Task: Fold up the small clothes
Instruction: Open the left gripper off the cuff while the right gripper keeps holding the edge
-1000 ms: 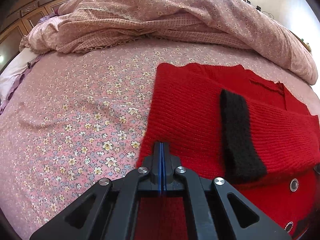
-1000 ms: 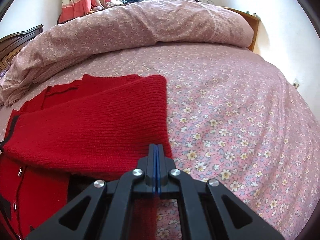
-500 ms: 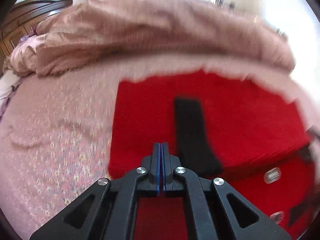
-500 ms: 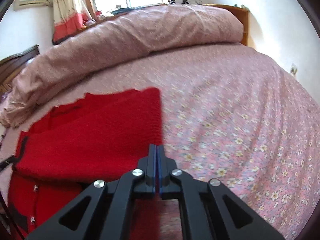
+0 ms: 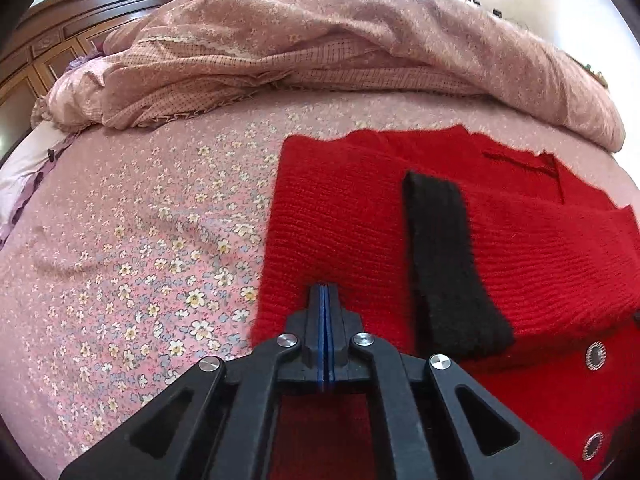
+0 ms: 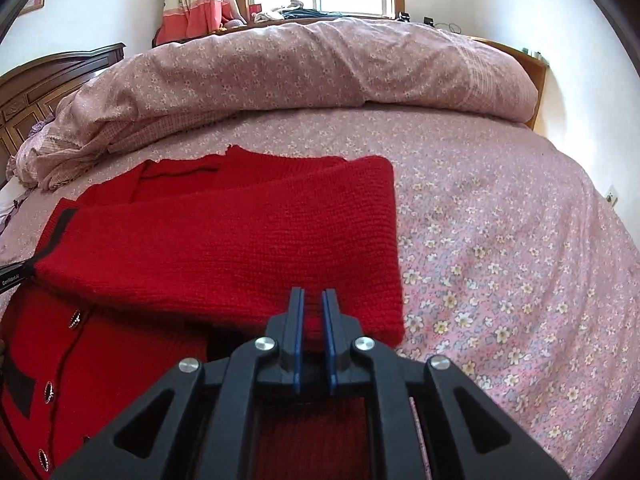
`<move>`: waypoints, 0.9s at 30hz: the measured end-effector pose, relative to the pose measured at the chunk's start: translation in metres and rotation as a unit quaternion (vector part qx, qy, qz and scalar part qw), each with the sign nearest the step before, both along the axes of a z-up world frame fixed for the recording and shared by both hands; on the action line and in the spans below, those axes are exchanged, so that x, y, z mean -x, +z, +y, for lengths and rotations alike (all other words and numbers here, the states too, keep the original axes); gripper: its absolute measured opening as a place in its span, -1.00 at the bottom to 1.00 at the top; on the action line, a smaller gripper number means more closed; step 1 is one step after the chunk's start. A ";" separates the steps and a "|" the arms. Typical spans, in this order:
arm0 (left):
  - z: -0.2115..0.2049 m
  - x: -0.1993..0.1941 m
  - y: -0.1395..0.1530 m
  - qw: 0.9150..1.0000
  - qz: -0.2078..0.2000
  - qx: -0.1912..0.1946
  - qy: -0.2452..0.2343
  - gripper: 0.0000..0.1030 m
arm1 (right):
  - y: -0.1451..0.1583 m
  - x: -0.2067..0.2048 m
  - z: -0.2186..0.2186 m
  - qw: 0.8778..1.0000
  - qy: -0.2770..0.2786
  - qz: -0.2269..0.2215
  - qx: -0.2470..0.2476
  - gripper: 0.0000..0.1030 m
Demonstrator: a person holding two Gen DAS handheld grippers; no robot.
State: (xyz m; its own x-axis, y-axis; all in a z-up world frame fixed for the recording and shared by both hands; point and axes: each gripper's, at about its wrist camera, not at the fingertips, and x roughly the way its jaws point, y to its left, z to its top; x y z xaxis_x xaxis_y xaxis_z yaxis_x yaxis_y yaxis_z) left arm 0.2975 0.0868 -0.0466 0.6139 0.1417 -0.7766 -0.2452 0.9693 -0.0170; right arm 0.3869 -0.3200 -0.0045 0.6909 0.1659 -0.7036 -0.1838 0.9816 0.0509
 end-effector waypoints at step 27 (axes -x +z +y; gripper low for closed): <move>-0.002 0.003 0.001 1.000 -0.002 0.011 -0.007 -1.00 | -0.017 -0.011 -0.052 0.989 -0.095 0.018 -0.110 -1.00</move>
